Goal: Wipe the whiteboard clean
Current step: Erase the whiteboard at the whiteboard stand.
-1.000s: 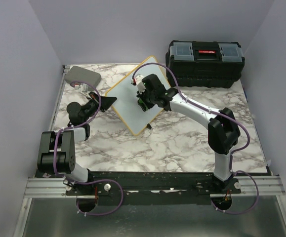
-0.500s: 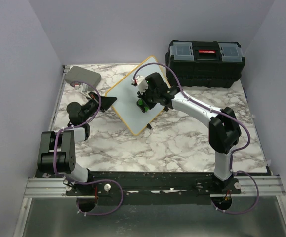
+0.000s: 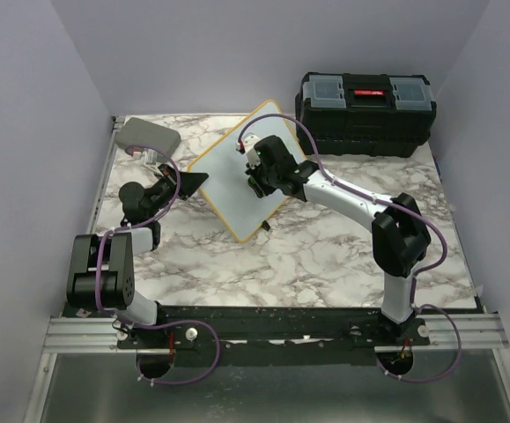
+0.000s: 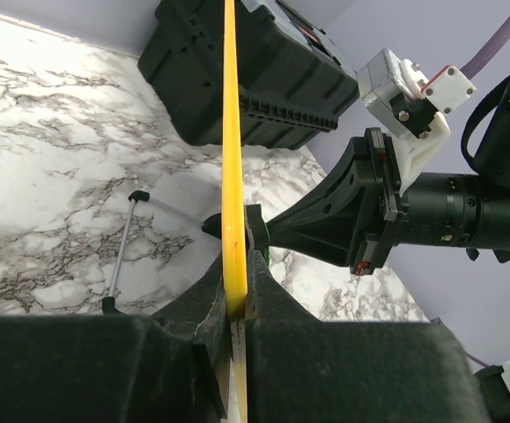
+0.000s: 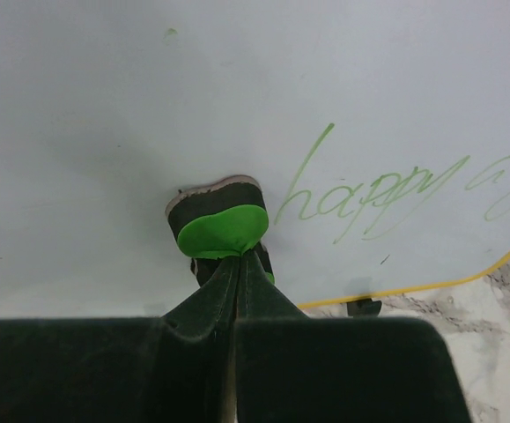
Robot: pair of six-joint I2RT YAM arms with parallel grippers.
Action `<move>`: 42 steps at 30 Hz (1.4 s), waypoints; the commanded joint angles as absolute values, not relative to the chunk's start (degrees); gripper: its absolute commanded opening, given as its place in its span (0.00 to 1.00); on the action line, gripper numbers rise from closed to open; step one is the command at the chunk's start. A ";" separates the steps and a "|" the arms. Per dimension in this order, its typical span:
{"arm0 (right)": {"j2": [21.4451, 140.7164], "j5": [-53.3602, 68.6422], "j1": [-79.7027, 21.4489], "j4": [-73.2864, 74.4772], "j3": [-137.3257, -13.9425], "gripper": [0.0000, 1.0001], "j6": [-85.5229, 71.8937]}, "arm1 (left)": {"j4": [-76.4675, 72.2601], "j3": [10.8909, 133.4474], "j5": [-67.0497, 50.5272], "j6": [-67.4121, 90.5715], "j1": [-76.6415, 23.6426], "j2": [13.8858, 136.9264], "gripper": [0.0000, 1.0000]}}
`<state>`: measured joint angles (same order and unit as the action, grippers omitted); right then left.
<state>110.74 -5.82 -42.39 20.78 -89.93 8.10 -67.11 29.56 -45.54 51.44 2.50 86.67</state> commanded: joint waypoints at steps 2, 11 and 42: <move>110.32 -11.78 -41.39 16.34 -86.58 0.01 11.07 | -66.86 30.28 -50.52 50.55 1.01 86.15 0.00; 111.47 12.71 -41.56 20.89 -88.43 0.01 11.31 | -67.27 30.25 -50.49 50.88 1.01 86.56 0.00; 112.70 12.60 -40.14 25.14 -89.54 0.01 14.83 | -67.40 30.33 -50.46 50.86 0.97 86.74 0.00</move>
<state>111.18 -1.89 -40.38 21.12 -91.00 11.49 -67.07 29.58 -45.50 51.44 2.42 86.67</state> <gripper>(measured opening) 0.006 0.044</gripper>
